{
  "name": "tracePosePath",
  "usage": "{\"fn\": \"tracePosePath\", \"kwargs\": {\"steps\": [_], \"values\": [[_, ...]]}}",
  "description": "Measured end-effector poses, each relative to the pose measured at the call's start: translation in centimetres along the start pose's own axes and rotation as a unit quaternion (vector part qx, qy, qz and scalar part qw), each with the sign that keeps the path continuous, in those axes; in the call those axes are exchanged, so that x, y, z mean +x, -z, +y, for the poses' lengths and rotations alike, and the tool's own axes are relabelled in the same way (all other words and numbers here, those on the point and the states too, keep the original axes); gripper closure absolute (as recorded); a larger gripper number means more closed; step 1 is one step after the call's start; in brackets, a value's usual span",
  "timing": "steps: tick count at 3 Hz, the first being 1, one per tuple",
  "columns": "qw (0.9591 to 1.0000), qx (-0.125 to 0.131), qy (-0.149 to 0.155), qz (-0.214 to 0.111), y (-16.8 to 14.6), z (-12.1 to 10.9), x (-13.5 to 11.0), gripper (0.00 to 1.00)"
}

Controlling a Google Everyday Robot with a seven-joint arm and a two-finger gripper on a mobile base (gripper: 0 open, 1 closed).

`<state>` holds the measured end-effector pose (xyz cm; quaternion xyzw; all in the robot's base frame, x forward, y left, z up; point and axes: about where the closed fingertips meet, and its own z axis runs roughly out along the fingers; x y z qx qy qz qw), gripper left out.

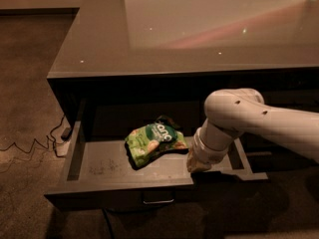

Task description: Open top drawer

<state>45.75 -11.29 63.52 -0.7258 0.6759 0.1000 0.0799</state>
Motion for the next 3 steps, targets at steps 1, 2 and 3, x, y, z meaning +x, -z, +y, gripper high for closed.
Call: {"fn": "tracePosePath", "kwargs": {"steps": [1, 2, 3], "values": [[1.0000, -0.001, 0.001, 0.003, 0.07, 0.17, -0.03, 0.81], [1.0000, -0.001, 0.001, 0.003, 0.07, 0.17, -0.03, 0.58], [1.0000, -0.001, 0.001, 0.003, 0.07, 0.17, -0.03, 0.35]]}}
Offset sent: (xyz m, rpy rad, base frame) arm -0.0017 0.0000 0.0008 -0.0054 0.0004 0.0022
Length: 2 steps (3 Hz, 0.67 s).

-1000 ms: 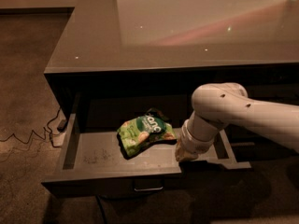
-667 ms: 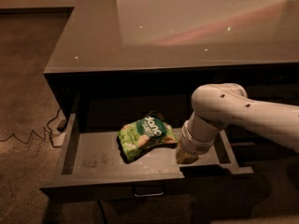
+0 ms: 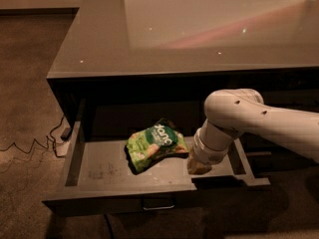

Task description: Open top drawer

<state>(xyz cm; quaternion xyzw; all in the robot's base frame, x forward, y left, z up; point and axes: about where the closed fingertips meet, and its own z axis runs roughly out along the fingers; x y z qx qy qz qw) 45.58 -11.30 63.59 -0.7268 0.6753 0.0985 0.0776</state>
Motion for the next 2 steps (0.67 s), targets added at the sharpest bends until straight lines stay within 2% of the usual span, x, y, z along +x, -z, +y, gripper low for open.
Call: {"fn": "tracePosePath", "kwargs": {"steps": [1, 2], "values": [[1.0000, 0.000, 0.000, 0.000, 0.00, 0.00, 0.00, 0.11], [1.0000, 0.000, 0.000, 0.000, 0.00, 0.00, 0.00, 0.00]]}}
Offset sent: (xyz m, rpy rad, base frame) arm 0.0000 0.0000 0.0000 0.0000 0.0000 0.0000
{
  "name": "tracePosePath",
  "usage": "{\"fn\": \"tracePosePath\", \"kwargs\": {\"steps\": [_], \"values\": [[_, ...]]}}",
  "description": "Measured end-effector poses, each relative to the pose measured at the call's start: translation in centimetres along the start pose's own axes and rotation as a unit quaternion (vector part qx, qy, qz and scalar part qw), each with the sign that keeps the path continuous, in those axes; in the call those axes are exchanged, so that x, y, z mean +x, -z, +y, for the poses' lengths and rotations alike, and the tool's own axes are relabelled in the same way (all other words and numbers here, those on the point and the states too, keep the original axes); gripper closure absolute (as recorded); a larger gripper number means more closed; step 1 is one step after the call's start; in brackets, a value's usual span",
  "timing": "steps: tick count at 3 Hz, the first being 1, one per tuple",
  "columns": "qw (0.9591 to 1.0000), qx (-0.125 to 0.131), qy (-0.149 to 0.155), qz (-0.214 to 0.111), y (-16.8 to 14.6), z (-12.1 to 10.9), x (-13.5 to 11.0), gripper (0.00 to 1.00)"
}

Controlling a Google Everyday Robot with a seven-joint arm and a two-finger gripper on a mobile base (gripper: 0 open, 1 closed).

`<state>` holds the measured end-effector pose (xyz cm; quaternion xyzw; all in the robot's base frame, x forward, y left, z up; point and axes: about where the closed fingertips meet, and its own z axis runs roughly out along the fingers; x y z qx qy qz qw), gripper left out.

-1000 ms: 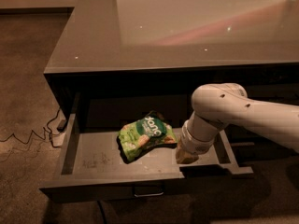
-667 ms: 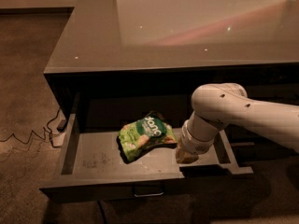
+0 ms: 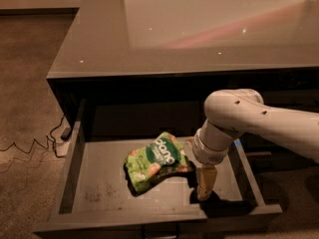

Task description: Open top drawer

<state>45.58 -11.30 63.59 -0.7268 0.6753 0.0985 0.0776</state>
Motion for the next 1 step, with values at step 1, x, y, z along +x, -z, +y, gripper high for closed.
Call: {"fn": "tracePosePath", "kwargs": {"steps": [1], "values": [[1.0000, 0.000, 0.000, 0.000, 0.00, 0.00, 0.00, 0.00]]}}
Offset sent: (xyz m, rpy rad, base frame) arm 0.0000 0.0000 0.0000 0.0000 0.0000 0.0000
